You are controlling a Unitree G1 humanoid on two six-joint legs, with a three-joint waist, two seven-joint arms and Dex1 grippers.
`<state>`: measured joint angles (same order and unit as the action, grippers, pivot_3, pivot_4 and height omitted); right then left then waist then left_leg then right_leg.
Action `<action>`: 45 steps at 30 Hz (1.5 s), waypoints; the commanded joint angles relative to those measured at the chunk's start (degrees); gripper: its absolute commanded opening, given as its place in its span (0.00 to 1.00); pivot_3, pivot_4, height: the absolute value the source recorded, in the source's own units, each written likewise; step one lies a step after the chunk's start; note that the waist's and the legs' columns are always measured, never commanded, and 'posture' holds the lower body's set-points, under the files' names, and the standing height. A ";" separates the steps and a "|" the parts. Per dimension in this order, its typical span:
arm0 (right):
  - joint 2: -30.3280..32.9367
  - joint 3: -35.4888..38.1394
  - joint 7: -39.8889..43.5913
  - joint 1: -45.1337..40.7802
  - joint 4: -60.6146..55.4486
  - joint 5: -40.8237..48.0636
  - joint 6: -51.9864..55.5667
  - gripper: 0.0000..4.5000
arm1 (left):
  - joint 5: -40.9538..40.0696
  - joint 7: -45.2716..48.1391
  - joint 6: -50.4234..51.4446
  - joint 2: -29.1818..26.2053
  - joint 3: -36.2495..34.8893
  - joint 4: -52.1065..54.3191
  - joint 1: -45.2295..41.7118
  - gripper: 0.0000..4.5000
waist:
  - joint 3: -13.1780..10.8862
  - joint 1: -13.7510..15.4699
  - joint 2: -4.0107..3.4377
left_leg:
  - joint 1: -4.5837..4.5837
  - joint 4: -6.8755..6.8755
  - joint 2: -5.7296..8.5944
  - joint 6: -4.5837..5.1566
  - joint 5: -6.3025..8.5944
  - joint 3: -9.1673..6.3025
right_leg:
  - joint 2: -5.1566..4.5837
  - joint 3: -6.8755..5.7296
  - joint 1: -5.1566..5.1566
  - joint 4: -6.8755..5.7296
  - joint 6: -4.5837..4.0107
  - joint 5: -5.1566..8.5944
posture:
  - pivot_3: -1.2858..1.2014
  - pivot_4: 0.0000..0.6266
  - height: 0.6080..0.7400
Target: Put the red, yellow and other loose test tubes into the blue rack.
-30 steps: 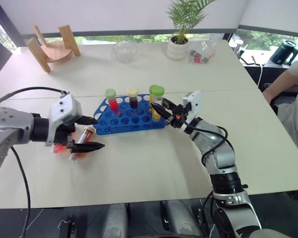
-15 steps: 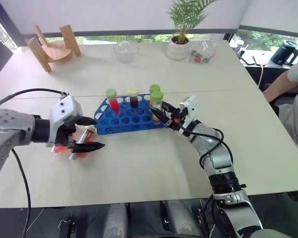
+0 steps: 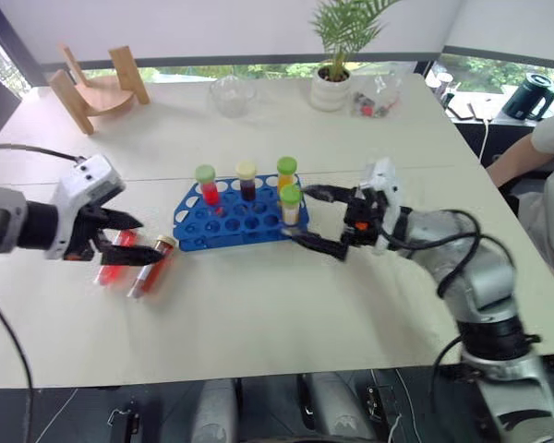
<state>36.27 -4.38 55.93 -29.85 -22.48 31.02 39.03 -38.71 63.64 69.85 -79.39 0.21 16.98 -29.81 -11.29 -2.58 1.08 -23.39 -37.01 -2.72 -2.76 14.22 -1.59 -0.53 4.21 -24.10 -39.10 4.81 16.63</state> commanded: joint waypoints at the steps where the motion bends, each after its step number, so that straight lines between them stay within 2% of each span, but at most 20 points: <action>1: 1.86 -3.80 3.67 -1.31 -4.85 2.65 2.73 0.99 | 5.17 -0.34 3.58 -0.16 9.46 -1.76 -6.19 1.00 | 0.01 -0.01 0.02 | 0.01 -0.01 -0.01 0.01 0.00 -0.03 | 0.04 -0.02 0.03 -0.01 -0.02 0.02 | 0.52 0.24 1.00; 7: -0.57 -6.84 1.12 0.33 -6.86 1.80 2.16 0.99 | 10.14 -4.81 13.78 8.12 21.94 -7.98 -18.19 1.00 | 0.01 0.12 0.10 | -0.11 -0.16 0.01 0.01 0.00 -0.04 | 0.05 -0.01 0.00 0.00 0.02 0.03 | 0.52 0.24 1.00; 11: -2.05 -6.82 -1.86 1.71 -8.50 2.04 2.74 0.99 | 13.43 -5.62 13.42 10.36 27.77 -11.92 -20.74 1.00 | 0.01 0.00 0.12 | -0.12 -0.15 0.01 0.01 0.00 -0.04 | 0.03 -0.01 -0.03 -0.02 0.03 0.04 | 0.52 0.24 1.00; 17: -2.57 -6.33 -4.98 3.23 -10.38 2.71 3.82 0.99 | 16.38 -5.66 11.41 14.27 31.44 -17.59 -21.74 1.00 | 0.01 0.09 0.12 | -0.14 -0.12 0.01 0.01 0.00 -0.06 | 0.03 -0.02 -0.11 -0.08 0.02 0.04 | 0.52 0.24 1.00; 24: -1.63 -5.55 -5.75 3.39 -10.63 3.36 4.23 1.00 | 19.78 -6.62 7.79 19.53 32.35 -21.90 -21.47 0.26 | 0.04 0.30 0.12 | -0.14 -0.19 0.03 0.01 0.00 -0.06 | 0.00 -0.02 -0.05 -0.08 0.03 0.03 | 0.52 0.24 1.00; 25: -1.31 -5.49 -5.52 3.51 -10.58 3.45 4.21 1.00 | 19.82 -6.43 8.04 19.67 32.26 -21.84 -21.36 0.19 | 0.04 0.34 0.11 | -0.13 -0.19 0.03 0.01 -0.01 -0.08 | 0.00 -0.03 -0.03 -0.08 0.03 0.03 | 0.52 0.24 1.00; 27: -0.68 -5.34 -5.01 3.88 -10.48 3.59 3.98 1.00 | 19.77 -6.06 8.49 19.60 32.07 -21.42 -21.08 0.19 | 0.05 0.42 0.11 | -0.10 -0.19 0.03 0.01 -0.01 -0.08 | 0.00 -0.03 0.00 -0.09 0.03 0.03 | 0.52 0.24 1.00; 29: 0.58 -5.13 -4.30 4.69 -10.95 3.82 4.12 1.00 | 19.19 -5.14 8.58 18.01 29.91 -21.92 -21.15 0.19 | 0.05 0.43 0.11 | -0.09 -0.20 0.03 0.01 -0.01 -0.09 | 0.00 -0.03 0.03 -0.09 0.03 0.03 | 0.52 0.24 1.00; 32: 3.02 -4.21 -3.27 6.56 -12.18 4.64 4.53 1.00 | 16.65 -0.56 3.34 13.87 22.48 -24.09 -20.88 0.19 | 0.00 0.25 0.21 | -0.12 -0.21 0.03 0.01 -0.01 -0.08 | 0.00 -0.03 -0.01 -0.09 0.03 0.03 | 0.52 0.24 1.00; 34: 4.46 -3.33 -2.57 7.72 -12.43 5.23 4.49 1.00 | 14.87 1.44 -9.79 11.90 12.46 -24.76 -16.59 0.19 | 0.00 -0.09 0.20 | -0.16 -0.18 0.00 0.01 -0.01 -0.11 | 0.02 -0.07 -0.07 -0.08 0.02 0.04 | 0.52 0.24 1.00; 35: 4.90 -2.66 -2.28 7.89 -12.12 5.74 4.53 1.00 | 11.90 3.30 -17.27 12.81 3.11 -24.84 -13.24 0.19 | 0.00 -0.10 0.20 | -0.13 -0.13 -0.01 0.01 -0.01 -0.04 | 0.00 -0.03 -0.13 -0.10 0.01 0.04 | 0.52 0.24 1.00; 37: 4.72 -2.01 -2.34 6.29 -10.68 6.53 5.11 1.00 | 2.82 2.57 -19.44 18.93 -14.33 -22.31 -8.86 0.19 | 0.00 0.07 0.18 | -0.13 -0.09 -0.04 0.01 -0.01 -0.05 | -0.01 -0.05 -0.14 -0.11 -0.06 0.07 | 0.52 0.24 1.00; 39: 4.64 -1.69 -2.09 4.69 -9.25 6.85 5.44 1.00 | -3.50 -2.18 -15.99 25.43 -22.03 -18.18 -7.05 0.19 | 0.01 0.36 0.17 | -0.14 -0.14 -0.04 0.01 -0.01 -0.07 | -0.06 -0.12 -0.11 -0.12 -0.06 0.08 | 0.52 0.24 1.00; 42: 4.97 -1.46 -1.35 2.50 -6.53 6.85 5.71 1.00 | -4.94 -11.85 -20.48 38.17 -22.89 -9.22 -4.04 0.19 | 0.04 1.10 0.17 | -0.02 -0.30 0.03 0.01 -0.01 -0.12 | -0.13 -0.15 0.24 -0.05 0.02 0.07 | 0.52 0.24 1.00; 45: 5.40 -1.63 -0.27 0.19 -3.39 6.48 5.93 1.00 | -3.38 -17.75 -28.10 49.92 -20.61 -6.27 -2.52 0.19 | 0.04 1.86 0.20 | 0.11 -0.46 0.05 0.01 -0.01 -0.14 | -0.13 -0.13 0.56 0.11 0.16 0.01 | 0.52 0.24 1.00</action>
<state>41.15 -7.52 54.74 -28.12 -26.50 36.90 45.20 -42.58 49.17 47.14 -31.74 -20.85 7.70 -31.73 -11.24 -0.71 1.28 -23.30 -37.52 -2.67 -2.75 14.21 -1.74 -0.65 4.08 -23.53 -38.97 5.03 16.60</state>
